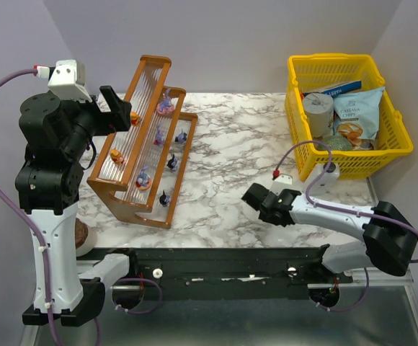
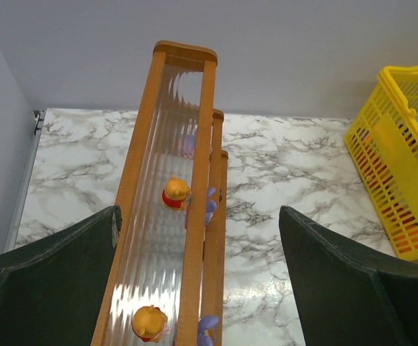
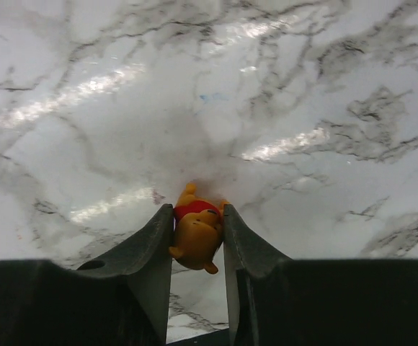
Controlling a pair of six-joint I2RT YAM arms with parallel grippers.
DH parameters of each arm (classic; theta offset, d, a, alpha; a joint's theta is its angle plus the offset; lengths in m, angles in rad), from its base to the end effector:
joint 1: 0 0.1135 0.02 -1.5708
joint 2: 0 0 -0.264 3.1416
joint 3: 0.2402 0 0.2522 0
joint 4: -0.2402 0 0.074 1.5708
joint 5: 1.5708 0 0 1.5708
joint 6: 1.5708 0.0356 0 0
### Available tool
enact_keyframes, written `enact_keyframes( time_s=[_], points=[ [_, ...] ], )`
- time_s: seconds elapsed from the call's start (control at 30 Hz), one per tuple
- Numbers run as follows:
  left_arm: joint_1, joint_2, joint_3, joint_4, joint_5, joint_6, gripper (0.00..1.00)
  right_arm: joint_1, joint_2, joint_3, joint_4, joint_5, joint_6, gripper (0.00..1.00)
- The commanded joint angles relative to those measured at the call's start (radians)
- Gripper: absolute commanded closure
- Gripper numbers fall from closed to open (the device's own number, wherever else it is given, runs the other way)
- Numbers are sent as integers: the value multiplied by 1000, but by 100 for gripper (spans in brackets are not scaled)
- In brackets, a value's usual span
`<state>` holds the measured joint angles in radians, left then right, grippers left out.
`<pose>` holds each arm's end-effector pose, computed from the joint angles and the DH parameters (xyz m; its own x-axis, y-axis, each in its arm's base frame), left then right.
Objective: Place and organize the plastic toys onto the shelf
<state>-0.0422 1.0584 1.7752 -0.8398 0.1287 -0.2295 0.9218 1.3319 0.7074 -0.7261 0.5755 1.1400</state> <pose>0.1440 -0.0107 0.5363 -0.1578 -0.2191 -0.9628 0.1368 0.9608 -0.2411 0.1448 0.1588 0.1741 -0.7883 0.2221 -0.5738 0.2868 0.9577 -0.0233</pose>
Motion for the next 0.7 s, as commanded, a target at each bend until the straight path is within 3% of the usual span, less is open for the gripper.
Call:
enact_keyframes(
  time_s=[0.0,0.23,0.47,0.57,0.67],
  points=[
    [1,-9,-13,-1,15,18,1,32,94,160,99,-25,-52,81],
    [1,-15,-16,-5,0,25,1,109,368,407,83,-49,-49,81],
    [1,-25,-25,-8,-14,33,1,111,461,460,100,-68,-127,79],
    [1,-20,-23,-10,-8,38,1,109,480,478,106,-92,-163,69],
    [1,-17,-23,-10,-6,42,1,109,455,469,134,-94,-187,52]
  ],
)
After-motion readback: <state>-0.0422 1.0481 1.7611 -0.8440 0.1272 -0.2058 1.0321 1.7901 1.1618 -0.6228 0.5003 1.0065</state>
